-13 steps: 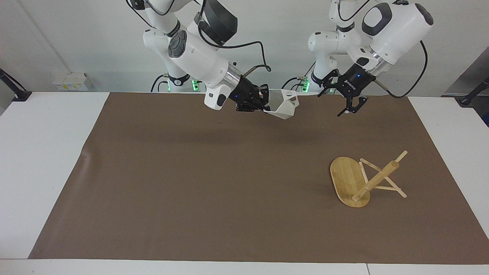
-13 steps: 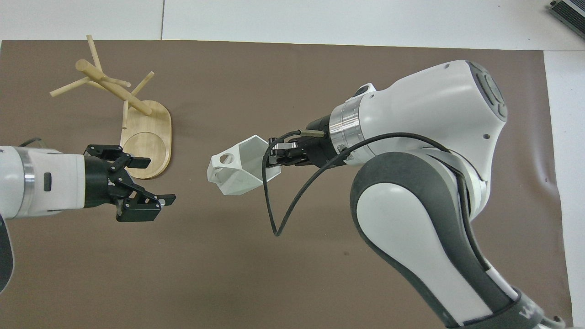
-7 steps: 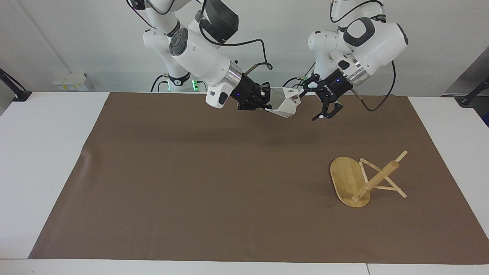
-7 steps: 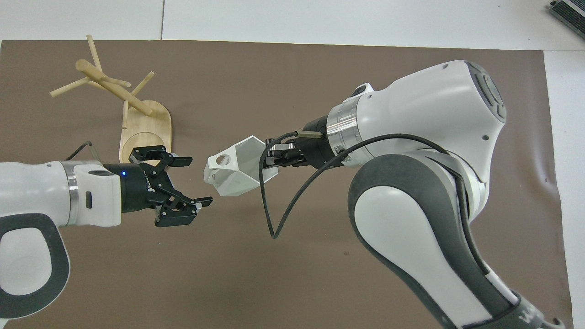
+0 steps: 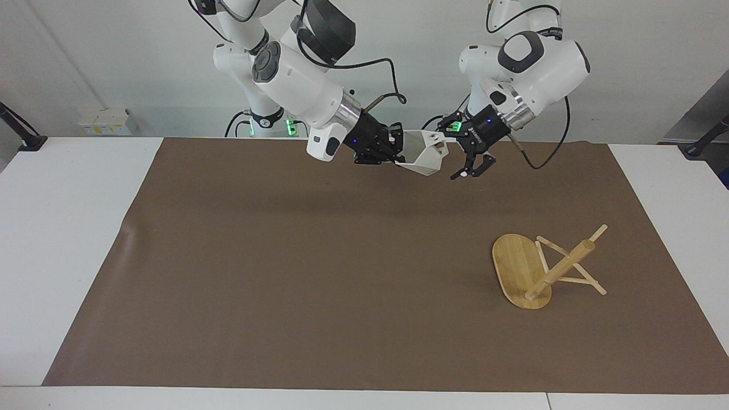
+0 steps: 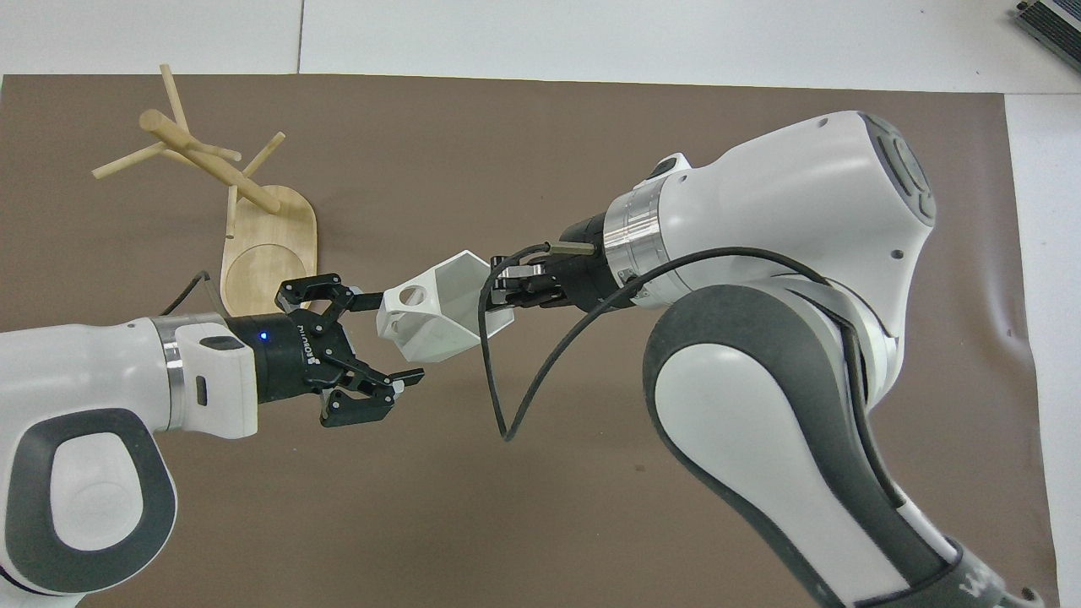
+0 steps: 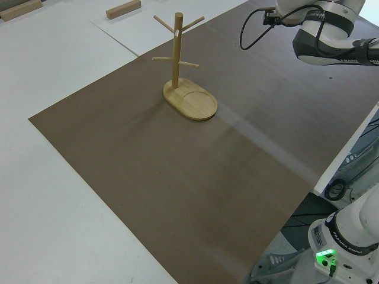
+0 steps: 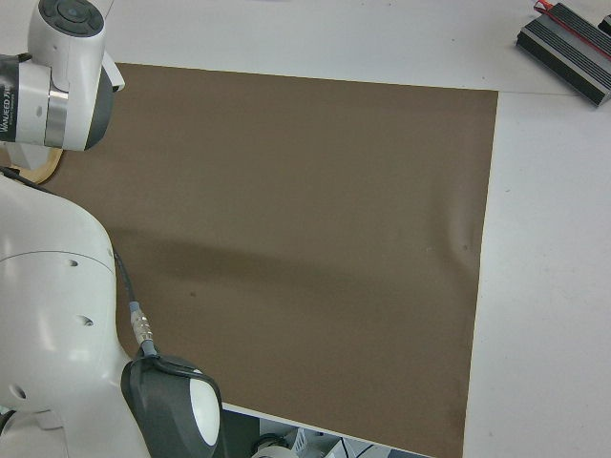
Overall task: Hang cup on rack
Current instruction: 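Hold the mug with the right gripper while the left gripper reaches it, then grasp the mug with the left gripper while the right gripper releases it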
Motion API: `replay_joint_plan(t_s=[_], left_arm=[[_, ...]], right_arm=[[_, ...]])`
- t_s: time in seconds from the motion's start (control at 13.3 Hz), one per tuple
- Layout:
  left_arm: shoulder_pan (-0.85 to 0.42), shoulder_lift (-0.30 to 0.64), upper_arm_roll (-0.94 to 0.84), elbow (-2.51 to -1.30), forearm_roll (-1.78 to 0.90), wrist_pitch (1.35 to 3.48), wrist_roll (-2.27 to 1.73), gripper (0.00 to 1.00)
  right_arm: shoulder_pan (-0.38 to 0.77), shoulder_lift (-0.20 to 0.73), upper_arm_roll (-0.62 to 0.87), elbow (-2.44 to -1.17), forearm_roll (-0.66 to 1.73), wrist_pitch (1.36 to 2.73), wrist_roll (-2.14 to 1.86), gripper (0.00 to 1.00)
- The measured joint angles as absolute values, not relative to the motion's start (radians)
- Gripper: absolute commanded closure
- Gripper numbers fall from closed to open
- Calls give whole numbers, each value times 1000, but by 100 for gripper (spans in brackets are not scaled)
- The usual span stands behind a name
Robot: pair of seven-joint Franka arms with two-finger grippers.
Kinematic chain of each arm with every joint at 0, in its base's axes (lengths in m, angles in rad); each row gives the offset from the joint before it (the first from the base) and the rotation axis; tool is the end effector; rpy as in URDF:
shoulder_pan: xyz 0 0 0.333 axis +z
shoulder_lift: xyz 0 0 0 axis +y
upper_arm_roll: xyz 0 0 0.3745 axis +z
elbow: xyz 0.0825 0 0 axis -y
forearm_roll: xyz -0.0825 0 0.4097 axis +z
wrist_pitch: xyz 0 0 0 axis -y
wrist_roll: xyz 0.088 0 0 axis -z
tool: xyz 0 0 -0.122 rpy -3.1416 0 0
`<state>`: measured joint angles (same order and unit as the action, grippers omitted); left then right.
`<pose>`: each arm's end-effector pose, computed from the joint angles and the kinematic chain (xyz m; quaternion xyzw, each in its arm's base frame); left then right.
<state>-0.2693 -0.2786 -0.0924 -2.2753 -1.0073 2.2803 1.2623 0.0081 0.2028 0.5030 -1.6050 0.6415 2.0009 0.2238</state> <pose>0.4645 -0.2114 0.5427 0.7882 -0.4539 0.2867 0.3007 0.5877 0.3442 0.5986 -0.9332 -0.0254 0.0307 0.3570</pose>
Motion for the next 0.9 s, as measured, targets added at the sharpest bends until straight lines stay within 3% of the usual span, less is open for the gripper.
replay_joint_plan(t_s=[0.38,0.53,0.6,0.9], left_arm=[[-339,-278,-93,-2280,-1065,2385,1281,0],[-360,-279,-91,-2284,-1071,2415,1281,89],[-361,-278,-91,-2284,-1073,2418,1281,100],[-363,-279,-91,-2288,-1085,2416,1308,100]], right_arm=[[8,203,503,-1605,642,2001,224,100],[6,203,501,-1605,640,2000,224,100],[6,203,500,-1605,640,2000,224,100],[5,203,498,-1605,639,1996,224,100]])
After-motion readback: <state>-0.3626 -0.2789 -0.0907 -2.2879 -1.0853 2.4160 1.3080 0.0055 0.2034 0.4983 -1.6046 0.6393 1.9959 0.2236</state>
